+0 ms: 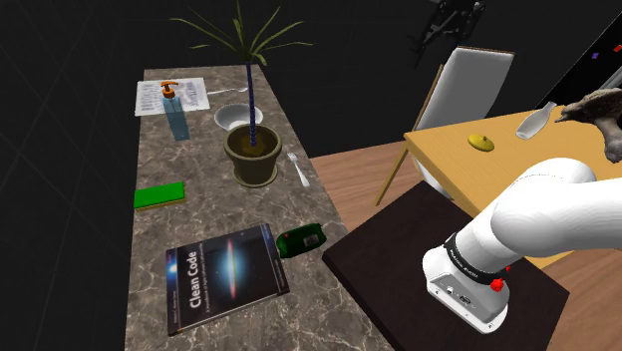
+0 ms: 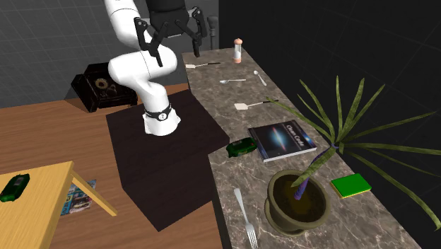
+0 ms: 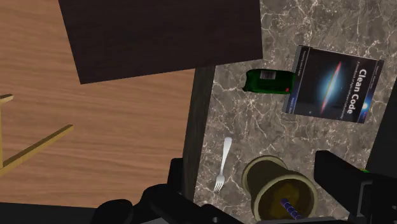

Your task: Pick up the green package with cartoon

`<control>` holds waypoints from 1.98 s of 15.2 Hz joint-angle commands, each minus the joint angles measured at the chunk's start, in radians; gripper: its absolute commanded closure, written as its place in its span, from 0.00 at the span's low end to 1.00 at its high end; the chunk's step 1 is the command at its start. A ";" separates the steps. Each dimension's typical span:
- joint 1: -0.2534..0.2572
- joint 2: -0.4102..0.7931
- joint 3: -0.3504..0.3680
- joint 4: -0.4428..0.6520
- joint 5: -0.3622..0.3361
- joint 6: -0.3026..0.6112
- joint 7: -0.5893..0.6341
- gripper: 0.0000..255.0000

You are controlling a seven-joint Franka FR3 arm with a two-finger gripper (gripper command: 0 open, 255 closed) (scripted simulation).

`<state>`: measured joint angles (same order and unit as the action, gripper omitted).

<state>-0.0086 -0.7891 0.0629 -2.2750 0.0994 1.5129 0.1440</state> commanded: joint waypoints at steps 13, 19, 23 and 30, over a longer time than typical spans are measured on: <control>0.128 0.289 0.107 -0.083 -0.001 0.291 -0.184 0.00; 0.182 0.458 0.170 -0.088 -0.022 0.425 -0.258 0.00; 0.214 0.577 0.214 -0.080 -0.049 0.507 -0.296 0.00; 0.269 0.795 0.284 -0.048 -0.136 0.636 -0.337 0.00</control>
<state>0.2498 -0.0301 0.3344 -2.3266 -0.0214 2.1250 -0.1936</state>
